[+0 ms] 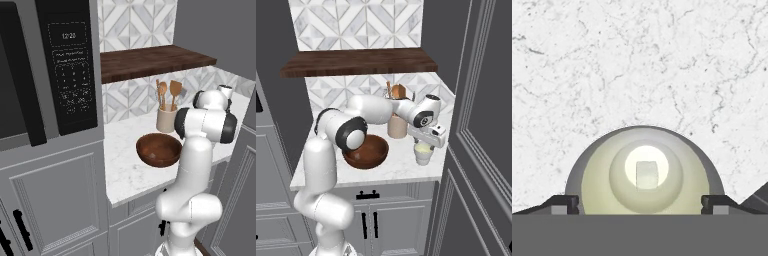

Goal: Grab a lemon wedge from the fridge and one ice cube from the ice bowl, and put them in the glass of lemonade.

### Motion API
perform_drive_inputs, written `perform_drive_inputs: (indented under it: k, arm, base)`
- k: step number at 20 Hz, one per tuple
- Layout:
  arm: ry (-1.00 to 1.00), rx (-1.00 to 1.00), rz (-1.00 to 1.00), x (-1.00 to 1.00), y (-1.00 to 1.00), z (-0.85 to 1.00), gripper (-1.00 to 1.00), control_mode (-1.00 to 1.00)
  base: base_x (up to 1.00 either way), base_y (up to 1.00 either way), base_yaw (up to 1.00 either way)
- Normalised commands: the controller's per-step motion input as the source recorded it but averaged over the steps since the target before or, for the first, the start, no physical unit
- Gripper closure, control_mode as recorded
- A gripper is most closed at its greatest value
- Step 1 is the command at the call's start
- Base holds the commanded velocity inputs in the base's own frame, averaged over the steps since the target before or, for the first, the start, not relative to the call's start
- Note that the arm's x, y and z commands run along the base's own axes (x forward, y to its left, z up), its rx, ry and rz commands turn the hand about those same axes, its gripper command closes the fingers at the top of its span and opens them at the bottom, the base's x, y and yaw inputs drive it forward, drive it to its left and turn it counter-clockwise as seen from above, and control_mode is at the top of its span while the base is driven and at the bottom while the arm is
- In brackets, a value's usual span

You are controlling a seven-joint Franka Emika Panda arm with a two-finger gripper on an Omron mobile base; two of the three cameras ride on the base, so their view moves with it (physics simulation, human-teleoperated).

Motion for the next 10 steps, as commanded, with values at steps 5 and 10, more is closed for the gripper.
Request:
perform_drive_inputs:
  k: [5,10]
  arm:
    - [-0.03,0.02,0.0,-0.16,0.0,0.05,-1.0,-1.0]
    - [-0.09,0.05,0.0,-0.25,0.0,0.16,-1.0,-1.0]
  base:
    - [0.0,0.0,0.0]
    - [0.0,0.0,0.0]
